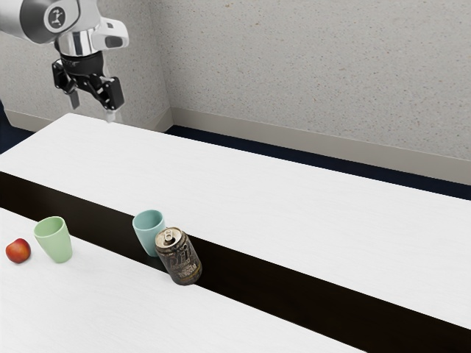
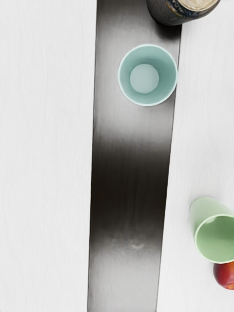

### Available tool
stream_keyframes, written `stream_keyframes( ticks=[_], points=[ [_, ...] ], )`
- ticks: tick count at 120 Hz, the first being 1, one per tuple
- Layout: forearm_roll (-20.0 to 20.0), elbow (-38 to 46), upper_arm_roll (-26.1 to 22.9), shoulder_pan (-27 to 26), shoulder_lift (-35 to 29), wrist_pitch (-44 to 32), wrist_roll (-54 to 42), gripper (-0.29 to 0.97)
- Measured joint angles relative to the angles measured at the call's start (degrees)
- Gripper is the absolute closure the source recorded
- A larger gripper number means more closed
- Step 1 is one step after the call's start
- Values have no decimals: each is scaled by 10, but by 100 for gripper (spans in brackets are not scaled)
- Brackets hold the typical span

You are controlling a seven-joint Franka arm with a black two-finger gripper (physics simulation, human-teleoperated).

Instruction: Place the left cup onto the right cup

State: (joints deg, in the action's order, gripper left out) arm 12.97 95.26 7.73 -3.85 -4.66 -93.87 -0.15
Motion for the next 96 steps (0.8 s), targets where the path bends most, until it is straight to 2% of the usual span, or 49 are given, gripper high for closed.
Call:
stream_keyframes(
  ticks=[15, 30, 64, 96],
  points=[
    [-1, 12, 0, 3, -6, 0, 2, 0],
    [-2, 62, -2, 10, -31, -7, 4, 0],
    [-38, 175, -3, 82, -41, -51, 8, 0],
    [-82, 258, -3, 151, -25, -127, 17, 0]
  ],
)
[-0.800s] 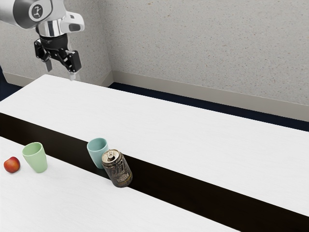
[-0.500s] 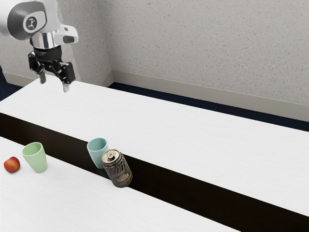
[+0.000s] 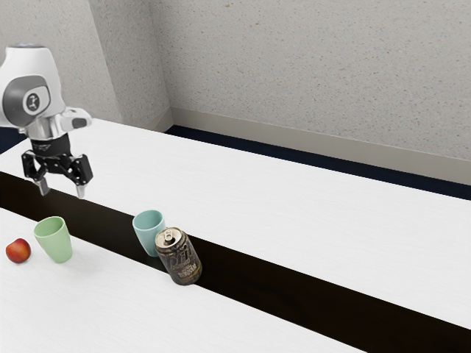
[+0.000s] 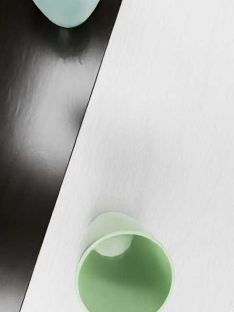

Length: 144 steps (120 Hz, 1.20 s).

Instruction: Place the left cup onto the right cup

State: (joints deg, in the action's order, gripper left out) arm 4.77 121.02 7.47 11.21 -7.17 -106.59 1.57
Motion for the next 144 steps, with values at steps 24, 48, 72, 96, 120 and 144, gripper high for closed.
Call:
stream_keyframes(
  ticks=[24, 48, 72, 96, 120, 144],
  points=[
    [-18, 41, 0, 23, 1, -23, 14, 0],
    [-22, 51, 0, 45, 34, -38, 21, 0],
    [-19, 51, 1, 66, 72, -71, 16, 0],
    [-15, 49, 1, 80, 103, -122, 3, 0],
    [-20, 49, 0, 56, 120, -164, -5, 0],
    [-22, 49, 1, 58, 134, -190, -12, 0]
  ],
)
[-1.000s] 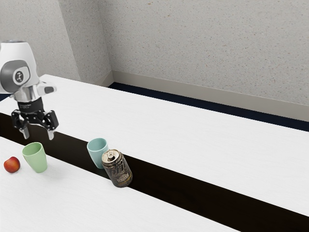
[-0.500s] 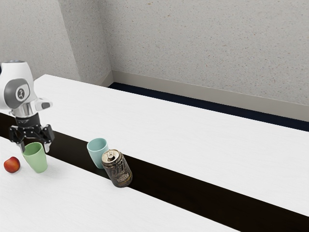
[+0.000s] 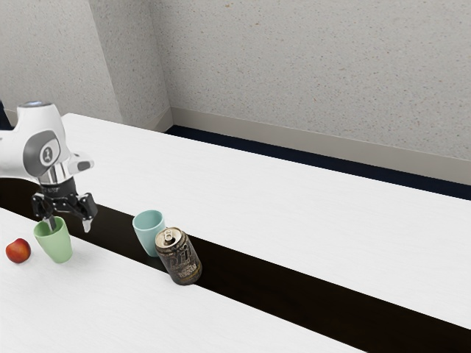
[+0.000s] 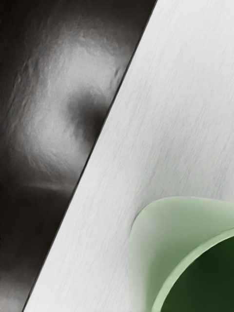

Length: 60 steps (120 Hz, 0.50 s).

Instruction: Place the left cup onto the right cup

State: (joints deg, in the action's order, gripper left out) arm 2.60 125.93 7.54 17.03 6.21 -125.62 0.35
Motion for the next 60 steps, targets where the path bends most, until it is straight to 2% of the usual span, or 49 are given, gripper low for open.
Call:
stream_keyframes(
  ticks=[44, 60],
  points=[
    [7, 3, 0, 3, 29, -28, -9, 1],
    [9, 3, 1, 4, 24, -24, -12, 32]
  ],
)
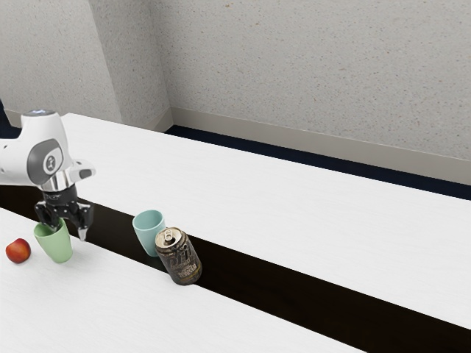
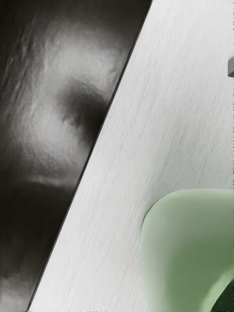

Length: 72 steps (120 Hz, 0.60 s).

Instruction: Place the left cup onto the right cup

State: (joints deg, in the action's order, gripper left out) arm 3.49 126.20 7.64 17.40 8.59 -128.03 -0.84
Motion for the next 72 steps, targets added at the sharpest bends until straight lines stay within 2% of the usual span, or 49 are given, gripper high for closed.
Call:
stream_keyframes(
  ticks=[13, 27, 45, 72],
  points=[
    [1, 0, 0, 0, -3, 6, -1, 53],
    [1, -1, 1, 1, -3, 10, -3, 66],
    [4, -2, 1, 2, -3, 15, -5, 73],
    [29, -7, 0, 2, -10, 25, -5, 77]
  ],
)
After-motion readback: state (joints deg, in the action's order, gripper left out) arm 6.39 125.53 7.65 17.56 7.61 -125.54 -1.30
